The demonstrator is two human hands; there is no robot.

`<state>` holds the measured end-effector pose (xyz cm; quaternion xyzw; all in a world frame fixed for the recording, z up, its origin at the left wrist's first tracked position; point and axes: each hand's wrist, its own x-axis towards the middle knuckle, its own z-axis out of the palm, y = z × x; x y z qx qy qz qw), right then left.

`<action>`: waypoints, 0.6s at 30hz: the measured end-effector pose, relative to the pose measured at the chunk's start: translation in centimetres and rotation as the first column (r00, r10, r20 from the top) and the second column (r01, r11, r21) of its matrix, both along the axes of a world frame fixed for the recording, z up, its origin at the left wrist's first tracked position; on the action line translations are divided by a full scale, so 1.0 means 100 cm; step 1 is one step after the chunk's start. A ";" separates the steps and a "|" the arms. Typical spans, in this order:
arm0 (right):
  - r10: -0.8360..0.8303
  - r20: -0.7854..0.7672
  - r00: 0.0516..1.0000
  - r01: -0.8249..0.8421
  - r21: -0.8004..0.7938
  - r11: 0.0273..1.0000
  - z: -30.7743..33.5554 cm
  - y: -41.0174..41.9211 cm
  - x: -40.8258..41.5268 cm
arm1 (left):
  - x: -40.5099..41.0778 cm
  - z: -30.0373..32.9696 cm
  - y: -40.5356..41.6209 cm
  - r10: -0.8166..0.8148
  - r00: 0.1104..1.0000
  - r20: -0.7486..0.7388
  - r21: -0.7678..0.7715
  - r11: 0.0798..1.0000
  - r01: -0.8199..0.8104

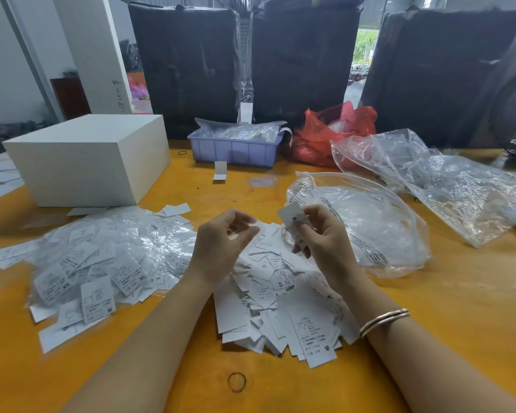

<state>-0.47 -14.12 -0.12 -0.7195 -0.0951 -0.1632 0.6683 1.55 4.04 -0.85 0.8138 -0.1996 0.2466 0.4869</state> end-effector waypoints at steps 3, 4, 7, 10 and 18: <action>0.066 0.038 0.997 -0.067 0.027 0.997 0.001 0.002 -0.001 | -0.001 0.001 0.000 0.023 0.994 0.111 0.094 0.995 -0.033; 0.066 0.054 0.996 -0.067 0.006 0.998 0.001 0.003 -0.001 | -0.002 0.001 0.001 0.026 0.989 0.149 0.129 0.991 -0.046; 0.026 0.089 0.996 -0.016 -0.108 0.994 -0.001 0.006 0.000 | -0.003 0.003 0.000 0.015 0.975 0.220 0.191 0.980 -0.058; 0.003 0.111 0.994 0.015 -0.161 0.987 -0.002 0.005 0.000 | -0.004 0.005 0.000 0.004 0.974 0.228 0.181 0.982 -0.046; 0.035 -0.005 0.999 -0.030 0.367 0.930 0.008 0.005 0.001 | -0.003 0.006 -0.001 -0.126 0.992 0.002 -0.001 0.992 0.126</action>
